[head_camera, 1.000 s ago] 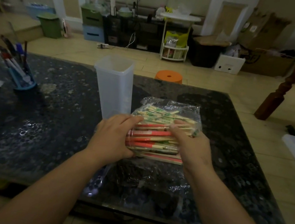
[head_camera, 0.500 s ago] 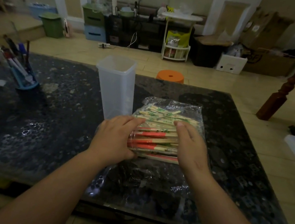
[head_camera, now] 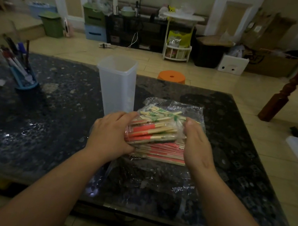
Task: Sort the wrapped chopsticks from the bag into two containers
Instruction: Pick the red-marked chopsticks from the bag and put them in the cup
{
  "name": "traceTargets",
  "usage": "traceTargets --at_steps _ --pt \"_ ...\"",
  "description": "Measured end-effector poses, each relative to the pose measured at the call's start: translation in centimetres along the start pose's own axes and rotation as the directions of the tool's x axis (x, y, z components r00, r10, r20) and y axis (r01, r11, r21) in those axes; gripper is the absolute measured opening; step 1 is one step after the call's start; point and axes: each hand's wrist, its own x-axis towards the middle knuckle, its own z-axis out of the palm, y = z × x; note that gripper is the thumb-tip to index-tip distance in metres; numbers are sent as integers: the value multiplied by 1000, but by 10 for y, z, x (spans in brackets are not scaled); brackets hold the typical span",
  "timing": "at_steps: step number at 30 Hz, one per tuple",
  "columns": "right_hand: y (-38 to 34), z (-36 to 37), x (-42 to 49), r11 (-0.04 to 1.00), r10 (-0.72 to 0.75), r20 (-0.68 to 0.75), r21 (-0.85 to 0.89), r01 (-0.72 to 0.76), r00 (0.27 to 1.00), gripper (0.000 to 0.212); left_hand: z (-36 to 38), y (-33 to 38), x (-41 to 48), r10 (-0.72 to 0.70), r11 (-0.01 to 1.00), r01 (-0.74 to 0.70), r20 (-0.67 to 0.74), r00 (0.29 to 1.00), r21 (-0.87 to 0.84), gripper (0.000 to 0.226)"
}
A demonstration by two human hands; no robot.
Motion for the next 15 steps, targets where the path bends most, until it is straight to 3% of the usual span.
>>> traceTargets --at_steps 4,8,13,15 --pt "5 -5 2 998 28 6 -58 -28 1000 17 -5 0 2 -78 997 79 9 997 -15 106" --pt "0 -7 0 993 82 216 -100 -62 973 12 -8 -1 2 -124 992 124 7 992 -15 105" --pt "5 4 -15 953 186 626 -304 17 757 13 -9 -1 2 -126 992 126 12 992 -27 103" --pt "10 9 -16 864 211 681 -466 192 701 13 -9 -1 2 -129 991 129 22 991 -26 104"
